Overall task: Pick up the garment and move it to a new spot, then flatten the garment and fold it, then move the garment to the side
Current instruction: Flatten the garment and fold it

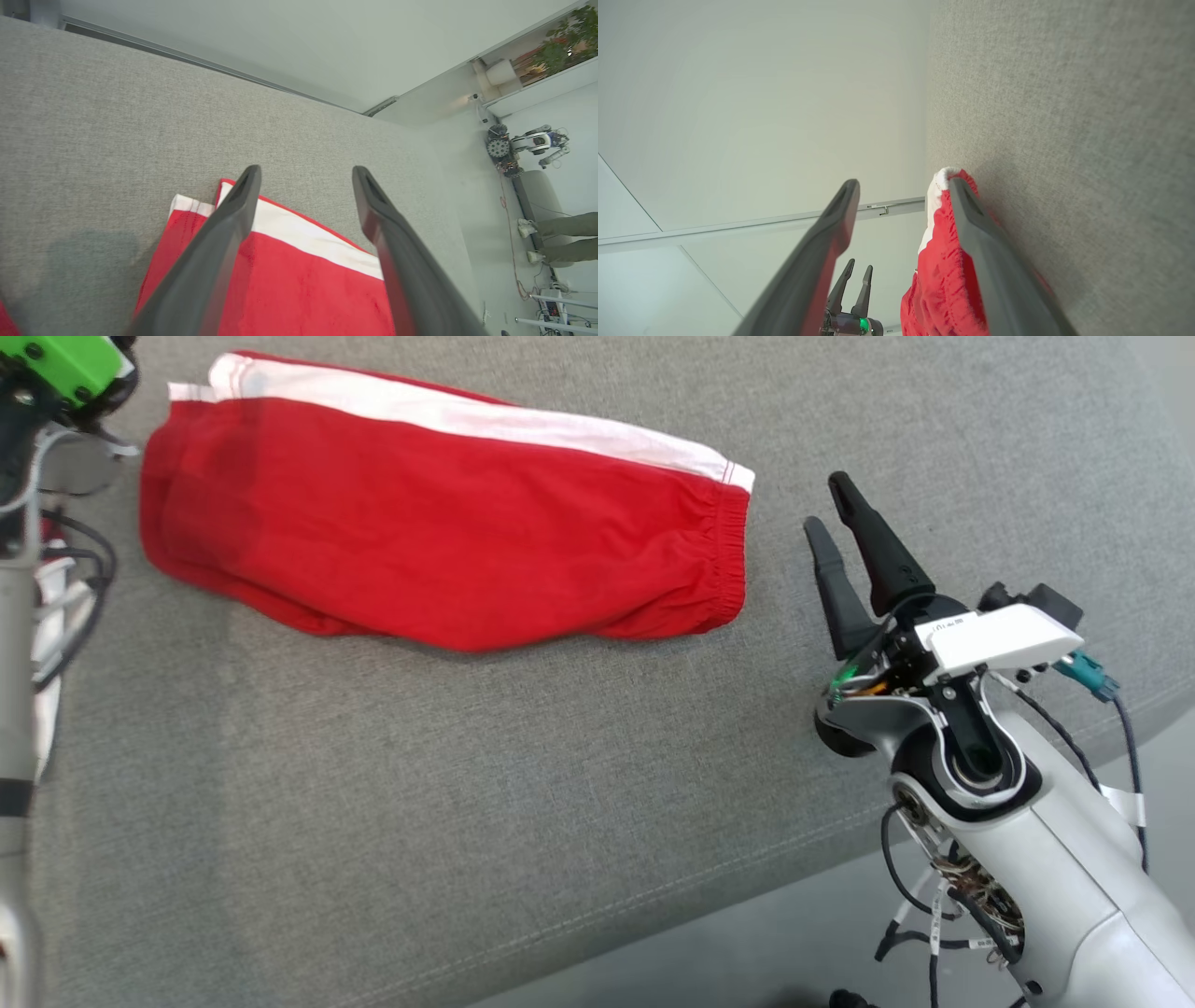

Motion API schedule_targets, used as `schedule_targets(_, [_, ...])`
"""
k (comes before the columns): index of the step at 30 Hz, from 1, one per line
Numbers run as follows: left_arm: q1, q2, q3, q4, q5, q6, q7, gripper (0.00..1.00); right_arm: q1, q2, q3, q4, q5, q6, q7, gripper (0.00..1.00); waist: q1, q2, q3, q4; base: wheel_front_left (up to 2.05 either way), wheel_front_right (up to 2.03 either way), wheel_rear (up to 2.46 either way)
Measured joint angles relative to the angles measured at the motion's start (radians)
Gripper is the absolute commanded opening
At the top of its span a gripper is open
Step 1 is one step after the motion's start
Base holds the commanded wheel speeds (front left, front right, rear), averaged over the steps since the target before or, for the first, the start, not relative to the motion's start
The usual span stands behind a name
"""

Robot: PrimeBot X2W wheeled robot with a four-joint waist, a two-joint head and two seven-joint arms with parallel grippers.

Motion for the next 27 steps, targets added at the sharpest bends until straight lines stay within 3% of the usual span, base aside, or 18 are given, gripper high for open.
schedule_targets(4, [0.097, -0.11, 0.081, -0.061, -0.116, -0.003, -0.087, 1.0, 0.041, -0.041, 0.019, -0.005, -0.112, 0.0, -0.027, 1.0, 0.0, 0.0, -0.06, 0.019, 0.0, 0.0, 0.0])
schedule_targets(8, [0.216, -0.157, 0.12, -0.092, -0.169, -0.021, -0.142, 1.0, 0.125, -0.031, 0.037, -0.02, -0.121, 0.0, -0.029, 1.0, 0.0, 0.0, -0.111, 0.039, 0.0, 0.0, 0.0])
schedule_targets(14, [0.37, -0.166, 0.127, -0.173, -0.165, -0.045, -0.237, 1.0, 0.237, 0.004, 0.077, -0.044, -0.092, 0.0, -0.029, 1.0, 0.0, 0.0, -0.186, 0.078, 0.0, 0.0, 0.0])
schedule_targets(27, [0.652, -0.192, 0.036, -0.38, -0.063, -0.034, -0.332, 1.0, 0.277, 0.01, 0.029, 0.019, -0.103, 0.0, -0.045, 1.0, -0.0001, 0.0, -0.262, 0.222, 0.0, 0.0, 0.0])
